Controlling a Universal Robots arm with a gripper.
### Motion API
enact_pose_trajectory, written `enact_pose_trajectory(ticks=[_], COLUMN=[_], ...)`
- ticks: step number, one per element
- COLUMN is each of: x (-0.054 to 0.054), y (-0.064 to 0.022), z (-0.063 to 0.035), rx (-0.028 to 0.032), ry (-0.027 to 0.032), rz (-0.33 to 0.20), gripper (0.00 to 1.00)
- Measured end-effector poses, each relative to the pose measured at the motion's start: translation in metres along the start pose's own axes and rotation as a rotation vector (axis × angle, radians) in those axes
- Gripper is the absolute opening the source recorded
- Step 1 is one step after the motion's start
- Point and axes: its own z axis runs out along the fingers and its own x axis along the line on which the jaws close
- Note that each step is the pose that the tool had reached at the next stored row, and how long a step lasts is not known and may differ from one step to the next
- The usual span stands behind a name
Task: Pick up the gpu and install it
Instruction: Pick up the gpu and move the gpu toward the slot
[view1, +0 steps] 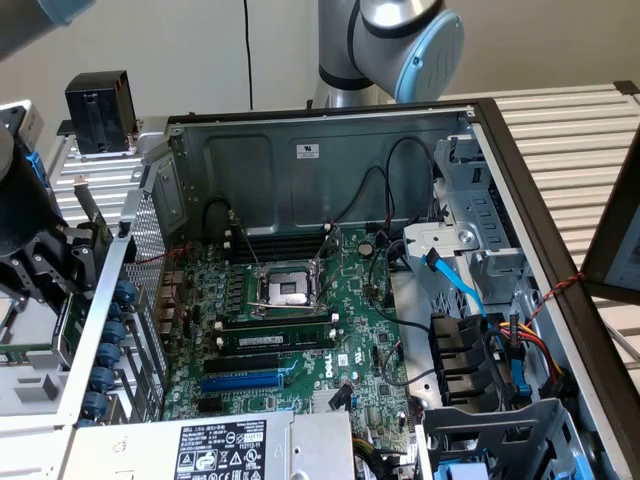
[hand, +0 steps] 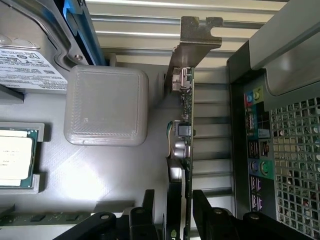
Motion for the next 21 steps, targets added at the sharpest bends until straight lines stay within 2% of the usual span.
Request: enact_pose_trajectory(ticks=[2, 4, 5, 6, 14, 15, 16, 21], x=[-0.0001, -0.0002, -0.0002, -0.0002, -0.0005, -0.0005, -0.0005, -0.0006], y=[0.0, -0.0001, 0.0, -0.0001, -0.0003, -0.0006, -0.0007, -0.0012], z=[-0.0001, -0.0001, 0.0, -0.0001, 0.0, -0.0001, -0.0001, -0.0001], rx=[-0.003, -0.0128, -0.0211, -0.0254, -0.0261, -0.026, -0.0259, -0.0212], ry=[0.0002, 0.0005, 0.0007, 0.0009, 0.0008, 0.0008, 0.0008, 0.0003], rz=[0.0, 0.002, 0.003, 0.003, 0.004, 0.004, 0.004, 0.005], gripper=[0.44, 0.44, 0.44, 0.44, 0.41, 0.34, 0.34, 0.34])
